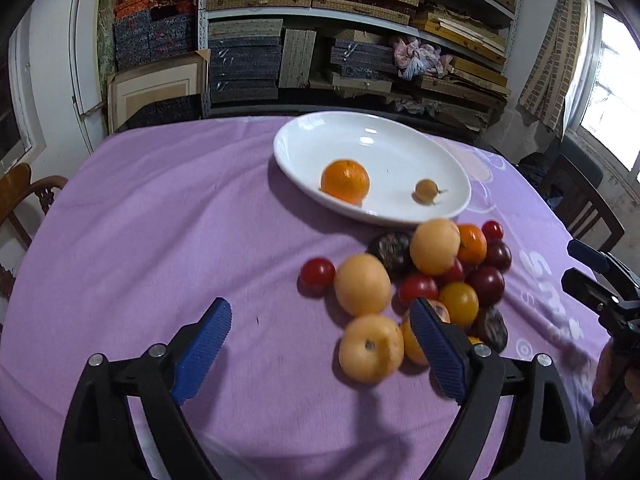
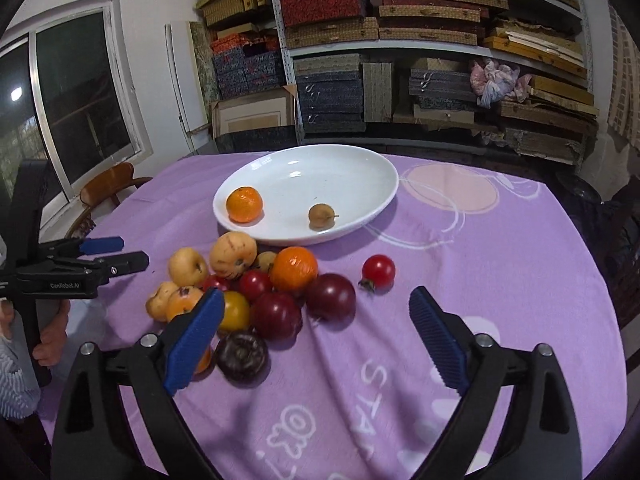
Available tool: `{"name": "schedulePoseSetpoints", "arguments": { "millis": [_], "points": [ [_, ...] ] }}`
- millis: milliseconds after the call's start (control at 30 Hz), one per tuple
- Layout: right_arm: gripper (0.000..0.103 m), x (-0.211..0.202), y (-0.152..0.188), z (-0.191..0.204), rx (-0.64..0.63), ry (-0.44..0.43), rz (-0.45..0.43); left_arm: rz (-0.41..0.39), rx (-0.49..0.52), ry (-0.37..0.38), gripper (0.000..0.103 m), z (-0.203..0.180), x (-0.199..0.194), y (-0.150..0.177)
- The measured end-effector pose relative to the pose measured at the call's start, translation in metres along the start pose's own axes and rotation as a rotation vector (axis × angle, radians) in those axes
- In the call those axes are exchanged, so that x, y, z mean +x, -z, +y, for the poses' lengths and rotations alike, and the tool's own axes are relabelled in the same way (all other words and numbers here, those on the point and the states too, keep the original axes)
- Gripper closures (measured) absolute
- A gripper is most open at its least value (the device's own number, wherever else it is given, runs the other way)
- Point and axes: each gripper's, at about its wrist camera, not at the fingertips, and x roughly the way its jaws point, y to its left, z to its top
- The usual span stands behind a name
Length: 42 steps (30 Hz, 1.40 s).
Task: Organize fruits
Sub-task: 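Grasp the dark purple mangosteen with the right tool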
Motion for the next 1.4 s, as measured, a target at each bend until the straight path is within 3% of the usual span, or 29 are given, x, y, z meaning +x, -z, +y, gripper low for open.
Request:
{"name": "schedulePoseSetpoints", "arguments": {
  "millis": [67, 133, 333, 467, 733, 967, 1033, 1100, 1400],
  "points": [
    [0.009, 0.001, 0.015, 0.002, 0.023, -0.031, -0.003, 0.015, 0.008, -0.006, 0.012, -0.005, 0.005, 0.011],
    [0.009, 0.006, 0.02, 0.007, 0.008, -0.007, 0.02, 0.022, 0.021, -0.024, 0.012, -0.011, 0.01, 0.018],
    [0.008, 0.01, 0.018, 0.007, -0.017, 0.0, 0.011, 0.001, 0.051, -0.061, 0.012, -0.018, 0.016, 0.019],
    [0.008, 0.008, 0.015, 0.006, -0.017, -0.01, -0.003, 0.028, 0.056, -0.083, 0.011, -0.016, 0.028, 0.021],
    [0.008, 0.011, 0.015, 0.009, -0.032, -0.051, 0.017, 0.007, 0.018, -0.146, 0.01, 0.002, 0.026, 0.021],
    [0.009, 0.024, 0.017, 0.031, -0.124, -0.087, 0.07, 0.03, -0.069, -0.132, 0.003, 0.021, 0.026, 0.02],
    [0.021, 0.034, 0.017, 0.034, -0.137, -0.081, 0.118, 0.043, -0.074, -0.128, 0.003, 0.021, 0.029, 0.022],
    [0.046, 0.048, 0.017, 0.038, -0.164, -0.074, 0.178, 0.07, -0.059, -0.144, 0.003, 0.019, 0.034, 0.024],
    [0.052, 0.073, 0.015, 0.059, -0.23, -0.064, 0.253, 0.07, 0.021, -0.189, 0.003, 0.008, 0.034, 0.028]
  ]
}}
